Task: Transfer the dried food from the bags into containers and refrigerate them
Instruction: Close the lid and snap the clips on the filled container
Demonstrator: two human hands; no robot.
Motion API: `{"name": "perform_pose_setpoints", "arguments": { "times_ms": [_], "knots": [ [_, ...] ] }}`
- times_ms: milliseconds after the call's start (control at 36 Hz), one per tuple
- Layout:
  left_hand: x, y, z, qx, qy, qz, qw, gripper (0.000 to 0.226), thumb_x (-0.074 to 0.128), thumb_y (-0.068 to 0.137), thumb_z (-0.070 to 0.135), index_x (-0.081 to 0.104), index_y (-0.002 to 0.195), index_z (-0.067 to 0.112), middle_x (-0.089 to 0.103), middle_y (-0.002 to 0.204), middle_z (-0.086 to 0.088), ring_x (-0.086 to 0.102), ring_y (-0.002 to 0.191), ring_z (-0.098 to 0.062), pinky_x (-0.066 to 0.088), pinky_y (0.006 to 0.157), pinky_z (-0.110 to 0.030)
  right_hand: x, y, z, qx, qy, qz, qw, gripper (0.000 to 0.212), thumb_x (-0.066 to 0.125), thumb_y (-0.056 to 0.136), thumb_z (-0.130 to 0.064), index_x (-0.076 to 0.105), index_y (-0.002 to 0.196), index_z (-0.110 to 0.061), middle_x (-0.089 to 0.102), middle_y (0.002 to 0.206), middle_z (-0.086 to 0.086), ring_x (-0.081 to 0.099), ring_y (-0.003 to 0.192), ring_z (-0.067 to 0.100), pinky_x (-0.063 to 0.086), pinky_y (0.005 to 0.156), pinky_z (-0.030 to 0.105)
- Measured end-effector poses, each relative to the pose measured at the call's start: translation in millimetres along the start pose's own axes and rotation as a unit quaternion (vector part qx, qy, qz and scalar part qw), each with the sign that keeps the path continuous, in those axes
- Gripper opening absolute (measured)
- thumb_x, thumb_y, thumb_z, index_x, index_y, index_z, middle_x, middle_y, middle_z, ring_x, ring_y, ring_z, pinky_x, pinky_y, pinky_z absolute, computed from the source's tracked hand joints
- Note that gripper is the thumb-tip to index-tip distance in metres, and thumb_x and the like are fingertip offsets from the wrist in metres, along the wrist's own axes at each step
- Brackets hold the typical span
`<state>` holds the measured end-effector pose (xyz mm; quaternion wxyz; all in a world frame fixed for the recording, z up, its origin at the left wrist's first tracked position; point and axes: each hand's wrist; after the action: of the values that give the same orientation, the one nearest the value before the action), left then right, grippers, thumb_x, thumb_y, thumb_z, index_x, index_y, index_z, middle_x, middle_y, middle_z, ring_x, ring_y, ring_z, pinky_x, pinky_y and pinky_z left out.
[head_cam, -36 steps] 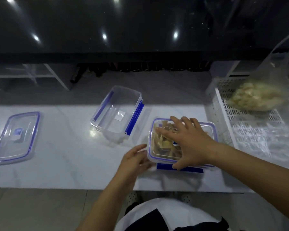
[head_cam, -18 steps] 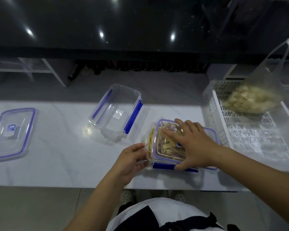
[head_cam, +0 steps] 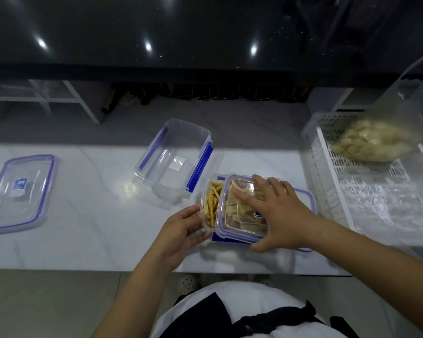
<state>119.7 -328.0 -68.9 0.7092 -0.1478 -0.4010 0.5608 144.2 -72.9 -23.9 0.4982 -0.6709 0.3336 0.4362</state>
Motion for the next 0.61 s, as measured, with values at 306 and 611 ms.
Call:
{"name": "perform_pose_setpoints", "arguments": {
  "times_ms": [306,611],
  "knots": [
    [-13,-1,8,0.013,0.009,0.004,1.0,0.018,0.064,0.094,0.013,0.079,0.102,0.02,0.075,0.111,-0.012,0.074,0.101,-0.026,0.06,0.074,-0.037,-1,21,-7,-0.004,-0.002,0.013,1.0,0.12,0.061,0.058,-0.083,-0.019,0.145,-0.062,-0.011,0.165,0.004,-0.002,0.149,0.041,0.003,0.12,0.058],
    [-12,-2,8,0.017,0.025,0.009,1.0,0.021,0.06,0.098,0.012,0.076,0.11,0.019,0.076,0.11,-0.011,0.074,0.1,-0.026,0.06,0.071,-0.035,4,21,-17,0.006,-0.004,0.018,1.0,0.118,0.059,0.059,-0.085,-0.014,0.148,-0.059,-0.008,0.165,0.008,0.001,0.148,0.043,0.004,0.119,0.059]
  ]
}}
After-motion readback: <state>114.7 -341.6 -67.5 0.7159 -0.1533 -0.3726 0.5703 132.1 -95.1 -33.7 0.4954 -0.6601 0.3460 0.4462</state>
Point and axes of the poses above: each hand's wrist, its own y-axis towards the middle knuckle, its own x-axis out of the palm, z = x × y
